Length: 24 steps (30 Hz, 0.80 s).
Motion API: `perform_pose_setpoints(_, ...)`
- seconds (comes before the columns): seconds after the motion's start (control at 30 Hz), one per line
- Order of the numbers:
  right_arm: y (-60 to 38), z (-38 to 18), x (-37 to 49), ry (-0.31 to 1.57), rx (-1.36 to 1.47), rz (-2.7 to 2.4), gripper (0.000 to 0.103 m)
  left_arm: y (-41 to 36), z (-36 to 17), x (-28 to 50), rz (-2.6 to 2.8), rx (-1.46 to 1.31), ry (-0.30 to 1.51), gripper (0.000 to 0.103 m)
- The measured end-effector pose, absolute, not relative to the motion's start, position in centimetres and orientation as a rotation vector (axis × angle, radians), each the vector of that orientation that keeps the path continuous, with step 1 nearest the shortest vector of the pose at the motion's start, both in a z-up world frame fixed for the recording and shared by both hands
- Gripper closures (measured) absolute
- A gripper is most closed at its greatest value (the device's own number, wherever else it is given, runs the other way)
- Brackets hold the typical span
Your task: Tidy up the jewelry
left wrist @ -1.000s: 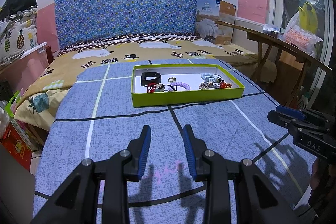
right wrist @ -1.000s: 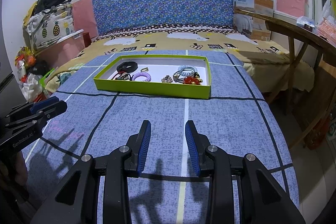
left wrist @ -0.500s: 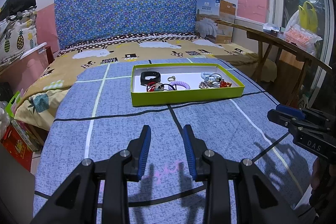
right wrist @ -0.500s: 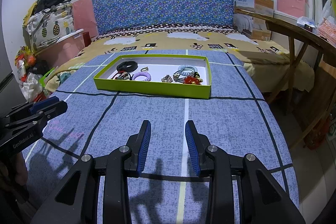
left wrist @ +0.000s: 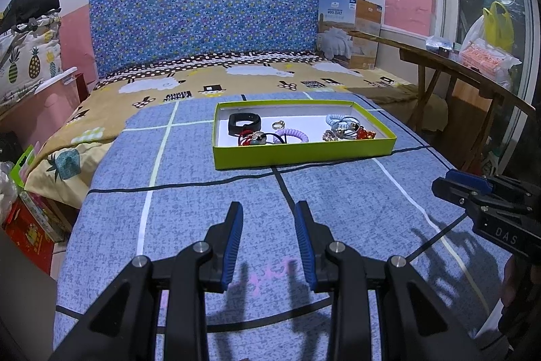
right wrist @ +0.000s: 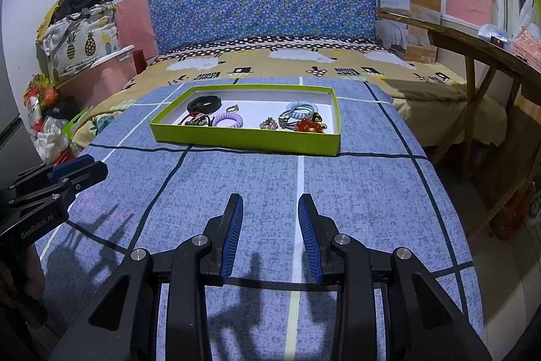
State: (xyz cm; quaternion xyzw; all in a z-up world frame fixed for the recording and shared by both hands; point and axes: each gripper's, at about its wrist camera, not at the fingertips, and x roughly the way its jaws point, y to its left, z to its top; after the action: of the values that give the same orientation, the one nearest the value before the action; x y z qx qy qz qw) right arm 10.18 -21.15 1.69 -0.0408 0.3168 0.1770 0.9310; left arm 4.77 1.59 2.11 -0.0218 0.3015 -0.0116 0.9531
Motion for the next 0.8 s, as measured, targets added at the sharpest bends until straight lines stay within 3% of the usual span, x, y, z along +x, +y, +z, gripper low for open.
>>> perform_pose_setpoints(0.8,-21.09,1.83,10.11,0.647,-0.086,0.364,0.068,1.82,1.95,4.64,-0.010,-0.043,0.617,0.070)
